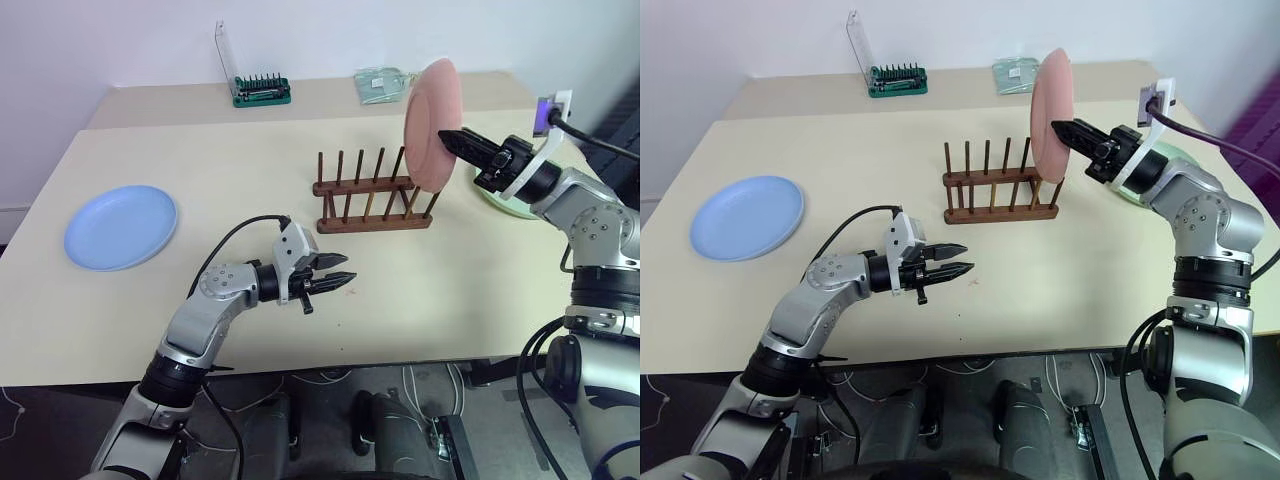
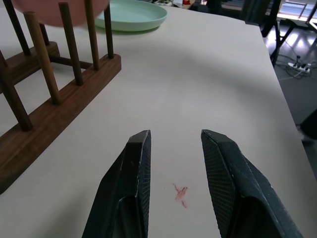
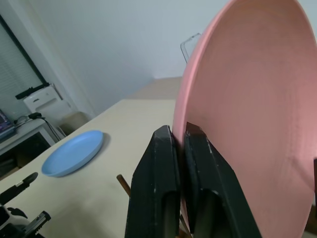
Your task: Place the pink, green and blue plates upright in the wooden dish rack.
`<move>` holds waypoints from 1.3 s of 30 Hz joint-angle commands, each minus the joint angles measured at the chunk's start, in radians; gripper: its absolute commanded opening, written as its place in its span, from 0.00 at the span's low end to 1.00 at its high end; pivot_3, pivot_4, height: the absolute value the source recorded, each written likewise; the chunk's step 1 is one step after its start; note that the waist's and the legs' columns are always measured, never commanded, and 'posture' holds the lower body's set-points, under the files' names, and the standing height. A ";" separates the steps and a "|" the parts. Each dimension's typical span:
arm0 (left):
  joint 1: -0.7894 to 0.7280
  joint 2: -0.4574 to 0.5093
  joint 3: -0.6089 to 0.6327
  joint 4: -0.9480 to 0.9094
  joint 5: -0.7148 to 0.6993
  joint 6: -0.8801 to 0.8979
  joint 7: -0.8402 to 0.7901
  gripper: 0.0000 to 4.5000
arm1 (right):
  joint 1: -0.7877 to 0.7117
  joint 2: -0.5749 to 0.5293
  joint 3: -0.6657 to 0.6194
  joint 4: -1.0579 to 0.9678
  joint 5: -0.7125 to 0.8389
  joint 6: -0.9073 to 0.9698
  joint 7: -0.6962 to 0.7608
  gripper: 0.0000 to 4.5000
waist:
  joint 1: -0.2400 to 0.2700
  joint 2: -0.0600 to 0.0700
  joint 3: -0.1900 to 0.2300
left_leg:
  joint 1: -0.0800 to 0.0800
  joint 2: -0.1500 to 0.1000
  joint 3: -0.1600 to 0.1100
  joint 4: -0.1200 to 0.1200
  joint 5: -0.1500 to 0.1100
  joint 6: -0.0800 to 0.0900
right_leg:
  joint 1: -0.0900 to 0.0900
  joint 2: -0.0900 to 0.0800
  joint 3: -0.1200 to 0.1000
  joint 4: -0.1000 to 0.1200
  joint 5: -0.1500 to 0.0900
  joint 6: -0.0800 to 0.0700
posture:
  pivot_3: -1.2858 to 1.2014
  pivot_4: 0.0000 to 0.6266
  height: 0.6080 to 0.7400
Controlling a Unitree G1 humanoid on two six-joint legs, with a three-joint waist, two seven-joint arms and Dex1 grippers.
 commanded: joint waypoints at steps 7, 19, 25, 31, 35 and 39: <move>-0.010 -0.009 -0.010 -0.028 -0.009 -0.008 0.002 0.36 | -0.048 -0.026 -0.047 0.009 -0.097 -0.168 -0.081 0.88 | 0.000 0.000 0.000 | 0.000 0.000 0.000 0.000 0.000 0.000 | 0.000 0.000 0.000 0.000 0.000 0.000 | 0.52 0.24 0.92; 0.002 -0.006 -0.022 -0.032 -0.004 -0.012 0.005 0.36 | 0.089 -0.245 0.137 0.204 -0.529 -0.553 -0.134 0.88 | -0.003 0.000 0.000 | 0.001 0.000 0.001 0.000 0.000 0.000 | 0.000 0.000 0.002 0.000 0.000 0.000 | 0.52 0.24 0.92; -0.014 -0.004 -0.028 -0.019 -0.002 -0.020 0.006 0.36 | -0.002 -0.240 0.350 0.524 -0.822 -0.830 -0.249 0.88 | -0.012 0.000 0.000 | 0.001 -0.001 0.004 0.000 0.000 0.000 | -0.003 0.001 0.004 0.001 0.000 0.000 | 0.52 0.24 0.92; 0.002 0.003 -0.027 -0.034 -0.002 -0.018 0.011 0.36 | -0.111 -0.206 0.467 0.765 -0.996 -0.940 -0.394 0.88 | -0.012 0.000 0.000 | 0.001 -0.001 0.004 0.000 0.001 -0.001 | -0.003 0.001 0.005 0.001 0.000 0.000 | 0.52 0.24 0.92; 0.008 0.004 -0.027 -0.044 -0.004 -0.012 0.018 0.36 | -0.142 -0.180 0.482 0.851 -1.029 -0.959 -0.448 0.59 | -0.008 0.000 0.000 | 0.001 -0.001 0.004 0.000 0.001 -0.001 | -0.002 0.001 0.005 0.001 0.000 0.000 | 0.52 0.24 0.92; 0.008 0.003 -0.029 -0.045 -0.005 -0.012 0.022 0.36 | -0.148 -0.172 0.487 0.884 -1.050 -0.967 -0.493 0.10 | -0.004 0.000 0.000 | 0.001 -0.001 0.004 0.000 0.001 -0.001 | -0.001 0.001 0.006 0.001 0.000 0.000 | 0.52 0.24 0.92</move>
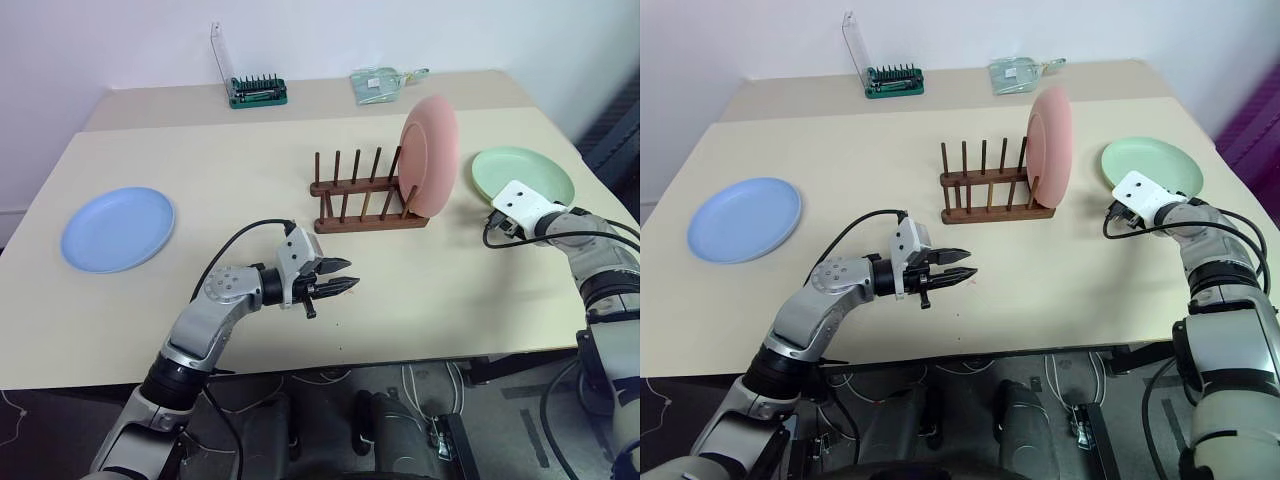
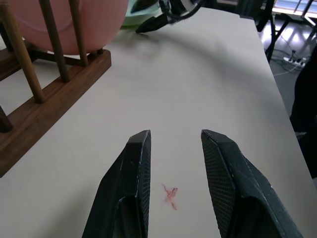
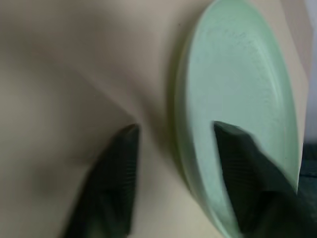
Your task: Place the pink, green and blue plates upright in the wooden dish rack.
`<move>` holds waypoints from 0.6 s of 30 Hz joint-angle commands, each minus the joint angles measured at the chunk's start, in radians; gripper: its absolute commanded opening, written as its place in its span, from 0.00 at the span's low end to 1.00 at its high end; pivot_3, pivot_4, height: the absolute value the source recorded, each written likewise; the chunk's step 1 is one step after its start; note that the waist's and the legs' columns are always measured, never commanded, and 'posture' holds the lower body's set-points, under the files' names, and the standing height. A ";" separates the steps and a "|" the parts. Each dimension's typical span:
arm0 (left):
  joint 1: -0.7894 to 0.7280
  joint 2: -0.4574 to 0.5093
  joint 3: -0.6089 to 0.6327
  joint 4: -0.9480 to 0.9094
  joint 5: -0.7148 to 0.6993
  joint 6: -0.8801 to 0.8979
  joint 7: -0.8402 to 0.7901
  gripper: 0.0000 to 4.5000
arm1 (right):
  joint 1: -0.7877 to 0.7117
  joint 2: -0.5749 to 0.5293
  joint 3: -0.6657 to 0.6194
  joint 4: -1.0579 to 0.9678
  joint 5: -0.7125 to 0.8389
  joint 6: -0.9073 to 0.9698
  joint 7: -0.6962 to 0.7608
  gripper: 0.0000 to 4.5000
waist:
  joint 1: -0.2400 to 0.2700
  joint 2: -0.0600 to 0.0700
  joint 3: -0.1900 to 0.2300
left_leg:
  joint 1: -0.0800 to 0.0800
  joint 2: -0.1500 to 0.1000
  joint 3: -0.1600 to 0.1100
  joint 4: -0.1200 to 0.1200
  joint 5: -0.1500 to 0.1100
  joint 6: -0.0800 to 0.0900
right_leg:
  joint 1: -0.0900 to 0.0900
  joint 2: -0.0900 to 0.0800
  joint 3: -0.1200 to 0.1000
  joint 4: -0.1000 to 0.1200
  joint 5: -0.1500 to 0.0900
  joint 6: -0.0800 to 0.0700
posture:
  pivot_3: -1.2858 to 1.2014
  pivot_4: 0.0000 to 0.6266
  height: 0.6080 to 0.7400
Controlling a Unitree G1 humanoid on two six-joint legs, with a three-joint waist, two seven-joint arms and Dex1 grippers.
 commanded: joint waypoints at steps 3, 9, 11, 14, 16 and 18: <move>0.001 -0.002 0.002 -0.039 -0.008 -0.007 0.005 0.36 | -0.034 -0.010 -0.007 0.023 -0.031 -0.018 -0.082 0.01 | -0.001 0.000 0.000 | 0.000 0.000 0.000 0.000 0.000 0.000 | 0.000 0.000 0.000 0.000 0.000 0.000 | 0.52 0.24 0.92; -0.001 -0.002 0.002 -0.038 -0.007 -0.010 0.004 0.36 | -0.035 -0.069 -0.028 -0.079 -0.050 -0.117 -0.162 0.01 | -0.004 0.000 0.000 | 0.000 0.000 0.001 0.000 0.000 0.000 | -0.001 0.000 0.001 0.000 0.000 0.000 | 0.52 0.24 0.92; 0.002 0.000 0.003 -0.040 -0.008 -0.009 0.005 0.36 | -0.029 -0.083 -0.100 -0.185 0.030 -0.130 -0.132 0.01 | -0.004 0.000 0.000 | 0.000 0.000 0.001 0.000 0.000 0.000 | -0.001 0.000 0.001 0.000 0.000 0.000 | 0.52 0.24 0.92; 0.005 0.000 0.007 -0.038 -0.008 -0.013 0.006 0.36 | -0.005 -0.070 -0.229 -0.398 0.200 -0.083 -0.040 0.01 | -0.004 0.000 0.000 | 0.001 0.000 0.001 0.000 0.000 0.000 | -0.001 0.000 0.001 0.000 0.000 0.000 | 0.52 0.24 0.92; -0.001 -0.014 0.016 -0.018 0.005 -0.038 0.029 0.36 | 0.009 -0.048 -0.324 -0.630 0.376 0.026 0.055 0.01 | -0.003 0.000 0.000 | 0.001 0.001 0.000 -0.001 0.000 0.000 | -0.001 0.001 0.001 0.001 0.000 0.000 | 0.52 0.24 0.92; -0.010 -0.029 0.028 0.004 0.018 -0.068 0.055 0.36 | 0.017 -0.032 -0.377 -0.799 0.498 0.132 0.114 0.01 | 0.000 0.000 0.000 | 0.001 0.002 0.000 -0.001 0.000 0.000 | -0.001 0.001 0.001 0.001 0.000 0.000 | 0.52 0.24 0.92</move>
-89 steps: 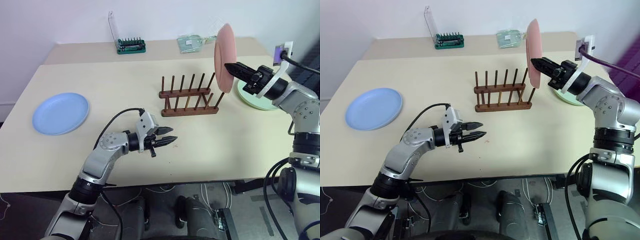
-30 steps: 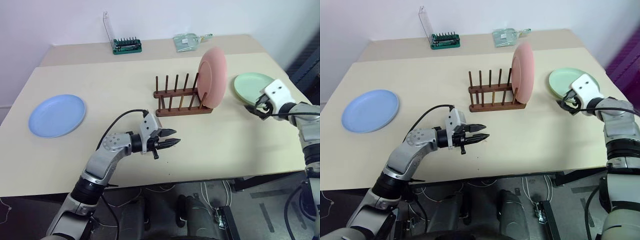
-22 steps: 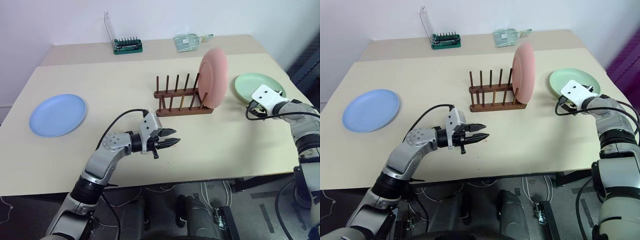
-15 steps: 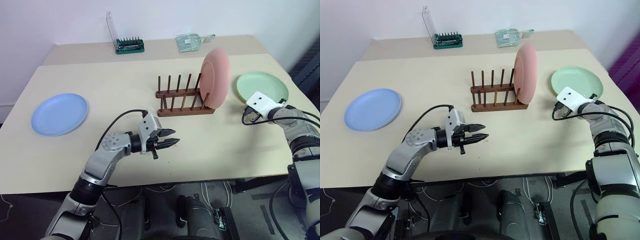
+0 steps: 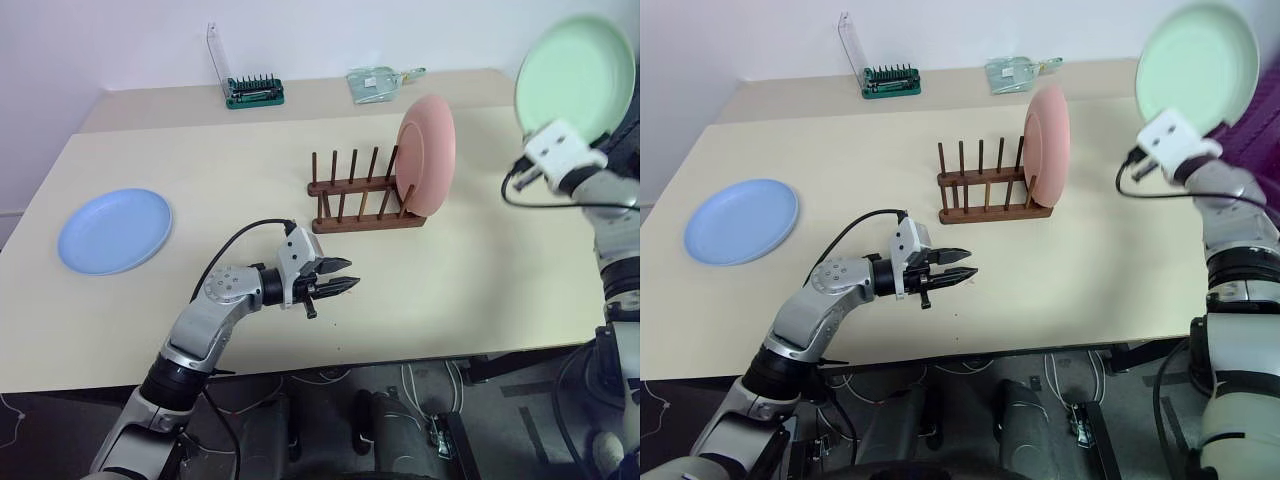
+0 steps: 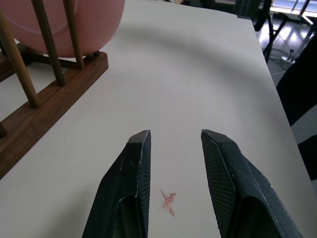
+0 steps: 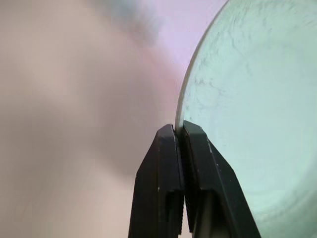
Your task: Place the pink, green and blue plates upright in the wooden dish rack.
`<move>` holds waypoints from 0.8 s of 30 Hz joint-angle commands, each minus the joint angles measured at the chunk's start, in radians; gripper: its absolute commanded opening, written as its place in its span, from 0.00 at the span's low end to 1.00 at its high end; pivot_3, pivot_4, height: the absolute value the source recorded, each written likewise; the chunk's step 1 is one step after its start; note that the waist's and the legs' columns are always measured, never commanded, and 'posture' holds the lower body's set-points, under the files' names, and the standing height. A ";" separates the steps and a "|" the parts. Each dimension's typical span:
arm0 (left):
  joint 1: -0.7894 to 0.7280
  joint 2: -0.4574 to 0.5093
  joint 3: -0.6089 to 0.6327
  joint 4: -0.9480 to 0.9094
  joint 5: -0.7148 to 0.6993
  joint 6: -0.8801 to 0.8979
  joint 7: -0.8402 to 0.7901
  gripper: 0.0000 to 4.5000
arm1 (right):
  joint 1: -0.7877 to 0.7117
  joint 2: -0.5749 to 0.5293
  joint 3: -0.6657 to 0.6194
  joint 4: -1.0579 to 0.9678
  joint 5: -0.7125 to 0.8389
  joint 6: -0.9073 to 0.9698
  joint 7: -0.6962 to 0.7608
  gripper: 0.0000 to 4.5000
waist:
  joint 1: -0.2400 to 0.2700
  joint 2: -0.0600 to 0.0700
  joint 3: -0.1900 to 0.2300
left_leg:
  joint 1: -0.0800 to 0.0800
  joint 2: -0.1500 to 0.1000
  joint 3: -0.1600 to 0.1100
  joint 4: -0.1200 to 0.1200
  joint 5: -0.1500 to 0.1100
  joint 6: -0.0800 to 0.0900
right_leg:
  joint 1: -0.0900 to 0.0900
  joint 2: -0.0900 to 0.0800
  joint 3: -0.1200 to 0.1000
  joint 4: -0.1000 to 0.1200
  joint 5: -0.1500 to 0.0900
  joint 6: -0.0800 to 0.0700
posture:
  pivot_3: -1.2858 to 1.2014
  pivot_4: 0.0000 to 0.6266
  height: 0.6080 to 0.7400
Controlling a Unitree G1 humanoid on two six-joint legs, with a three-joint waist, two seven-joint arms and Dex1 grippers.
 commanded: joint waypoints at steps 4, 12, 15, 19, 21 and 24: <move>-0.042 -0.068 0.094 0.049 0.012 -0.127 0.112 0.36 | 0.024 0.038 -0.165 -0.680 0.630 0.526 0.256 0.01 | 0.007 0.000 0.000 | 0.000 0.000 -0.001 0.001 0.000 0.000 | 0.001 0.000 0.000 0.000 0.000 0.000 | 0.52 0.24 0.92; -0.109 -0.058 0.243 0.178 0.052 -0.301 0.240 0.36 | 0.032 0.191 -0.168 -0.910 1.115 0.935 0.221 0.01 | 0.006 -0.001 0.000 | 0.000 0.000 -0.002 0.003 0.000 0.001 | 0.001 -0.001 -0.001 0.000 0.002 -0.002 | 0.52 0.24 0.92; -0.085 -0.031 0.245 0.156 0.014 -0.267 0.185 0.36 | 0.034 0.234 -0.144 -0.884 1.120 0.991 0.183 0.01 | 0.006 -0.001 0.000 | -0.001 0.000 -0.001 0.003 -0.001 0.001 | 0.001 -0.001 -0.001 0.000 0.004 -0.005 | 0.52 0.24 0.92; -0.007 0.018 0.215 0.051 -0.075 -0.153 0.075 0.36 | 0.045 0.250 -0.117 -0.796 1.070 1.022 0.203 0.01 | 0.008 -0.001 0.000 | -0.001 0.000 0.000 0.003 -0.001 0.001 | 0.000 -0.001 -0.001 0.000 0.004 -0.005 | 0.52 0.24 0.92; 0.021 0.038 0.199 0.009 -0.098 -0.110 0.041 0.36 | 0.040 0.247 -0.104 -0.760 1.041 1.024 0.222 0.01 | 0.007 -0.001 0.000 | -0.002 0.000 -0.001 0.003 -0.001 0.001 | 0.000 -0.001 -0.001 0.000 0.004 -0.005 | 0.52 0.24 0.92; 0.041 0.048 0.177 -0.026 -0.112 -0.059 0.029 0.36 | 0.015 0.258 -0.106 -0.657 1.011 1.030 0.251 0.01 | 0.007 -0.001 0.000 | -0.001 0.000 -0.001 0.003 -0.001 0.001 | 0.000 -0.001 -0.001 0.000 0.003 -0.004 | 0.52 0.24 0.92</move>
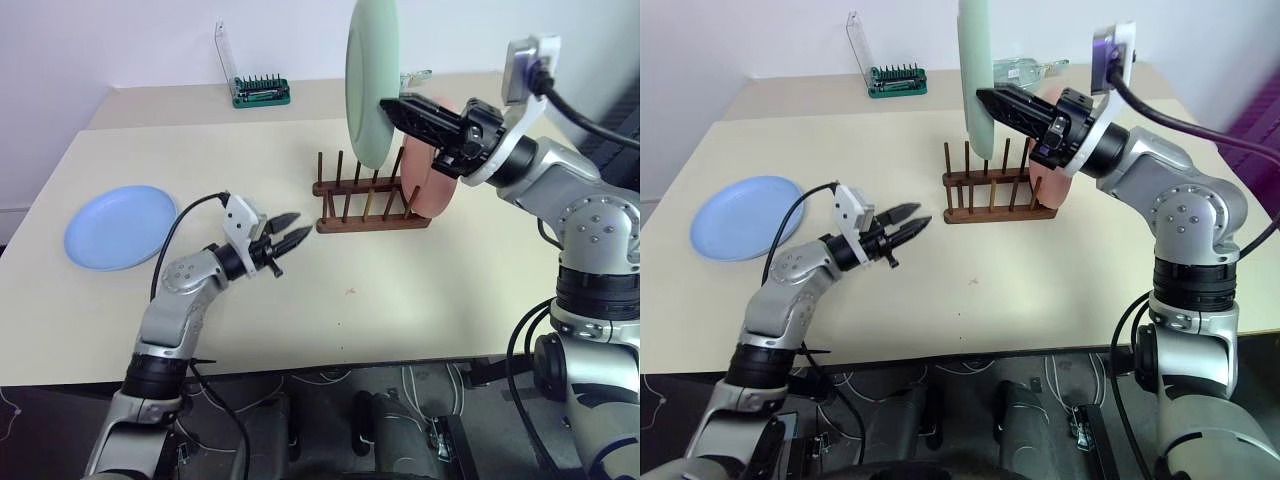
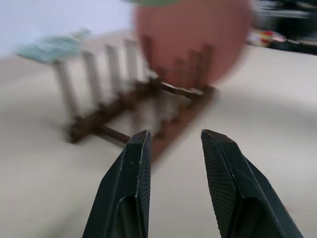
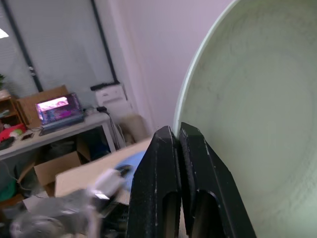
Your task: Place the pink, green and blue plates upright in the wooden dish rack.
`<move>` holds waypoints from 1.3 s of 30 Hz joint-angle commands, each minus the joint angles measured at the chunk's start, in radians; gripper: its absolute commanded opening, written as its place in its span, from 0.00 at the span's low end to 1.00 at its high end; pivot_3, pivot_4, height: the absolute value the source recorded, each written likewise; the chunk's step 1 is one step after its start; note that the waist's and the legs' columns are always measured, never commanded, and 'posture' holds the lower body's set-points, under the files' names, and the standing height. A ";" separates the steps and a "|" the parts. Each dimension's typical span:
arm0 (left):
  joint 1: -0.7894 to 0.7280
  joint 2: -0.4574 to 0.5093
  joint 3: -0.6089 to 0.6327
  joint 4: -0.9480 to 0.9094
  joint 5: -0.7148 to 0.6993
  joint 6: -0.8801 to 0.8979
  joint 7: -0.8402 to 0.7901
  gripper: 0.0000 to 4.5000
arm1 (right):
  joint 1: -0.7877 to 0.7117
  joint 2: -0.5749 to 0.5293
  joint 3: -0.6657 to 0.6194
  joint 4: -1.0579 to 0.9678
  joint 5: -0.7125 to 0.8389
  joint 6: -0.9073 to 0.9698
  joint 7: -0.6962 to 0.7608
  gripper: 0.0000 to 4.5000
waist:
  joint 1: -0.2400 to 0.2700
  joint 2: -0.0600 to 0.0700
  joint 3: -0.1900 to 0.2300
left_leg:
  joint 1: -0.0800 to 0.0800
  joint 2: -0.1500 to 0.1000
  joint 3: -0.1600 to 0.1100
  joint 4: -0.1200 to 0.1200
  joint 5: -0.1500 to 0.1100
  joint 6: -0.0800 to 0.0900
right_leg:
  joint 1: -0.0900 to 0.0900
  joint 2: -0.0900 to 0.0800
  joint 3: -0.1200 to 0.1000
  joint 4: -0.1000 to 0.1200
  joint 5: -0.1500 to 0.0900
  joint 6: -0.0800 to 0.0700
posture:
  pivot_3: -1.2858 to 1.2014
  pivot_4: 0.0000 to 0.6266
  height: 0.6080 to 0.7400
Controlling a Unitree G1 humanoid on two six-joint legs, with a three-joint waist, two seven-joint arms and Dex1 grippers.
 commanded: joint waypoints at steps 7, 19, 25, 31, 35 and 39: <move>0.001 0.003 -0.029 -0.086 -0.036 0.062 -0.014 0.36 | -0.065 0.007 -0.029 0.180 -0.073 0.015 0.071 0.01 | -0.002 0.000 0.000 | 0.000 0.000 0.000 0.000 0.000 0.000 | -0.001 0.000 0.000 0.000 -0.001 0.002 | 0.52 0.24 0.92; -0.008 -0.007 -0.049 -0.072 -0.012 0.037 0.004 0.36 | -0.083 0.009 -0.026 0.198 -0.223 -0.096 0.073 0.73 | -0.001 0.000 0.000 | 0.000 0.000 0.000 0.000 0.000 0.000 | -0.001 0.000 0.000 0.000 -0.001 0.002 | 0.52 0.24 0.92; -0.052 -0.067 -0.032 -0.008 0.027 -0.005 0.080 0.41 | -0.125 -0.014 0.025 0.199 -0.443 -0.315 0.056 0.74 | -0.001 0.000 0.000 | 0.000 0.000 0.001 0.000 0.000 0.000 | -0.001 0.000 0.000 0.000 -0.002 0.003 | 0.52 0.24 0.92; -0.215 -0.134 0.100 0.206 0.237 -0.164 0.488 0.98 | -0.140 -0.051 0.130 0.045 -0.607 -0.443 0.108 0.75 | -0.004 -0.001 0.000 | 0.000 0.000 0.000 -0.001 0.000 0.000 | -0.001 0.000 0.000 0.000 -0.001 0.003 | 0.52 0.24 0.92; -0.284 -0.135 0.352 0.186 0.185 -0.006 0.786 0.98 | -0.071 -0.036 0.240 -0.155 -0.619 -0.437 0.188 0.75 | -0.019 -0.003 0.001 | 0.000 0.001 0.001 -0.004 0.000 0.000 | -0.003 0.001 0.001 0.000 -0.001 0.003 | 0.52 0.24 0.92; -0.293 -0.102 0.566 0.065 0.230 0.222 1.074 0.98 | -0.027 0.006 0.286 -0.192 -0.644 -0.443 0.185 0.75 | -0.025 -0.006 0.002 | 0.000 0.001 0.000 -0.003 0.000 0.000 | -0.002 0.001 0.000 0.000 -0.001 0.003 | 0.52 0.24 0.92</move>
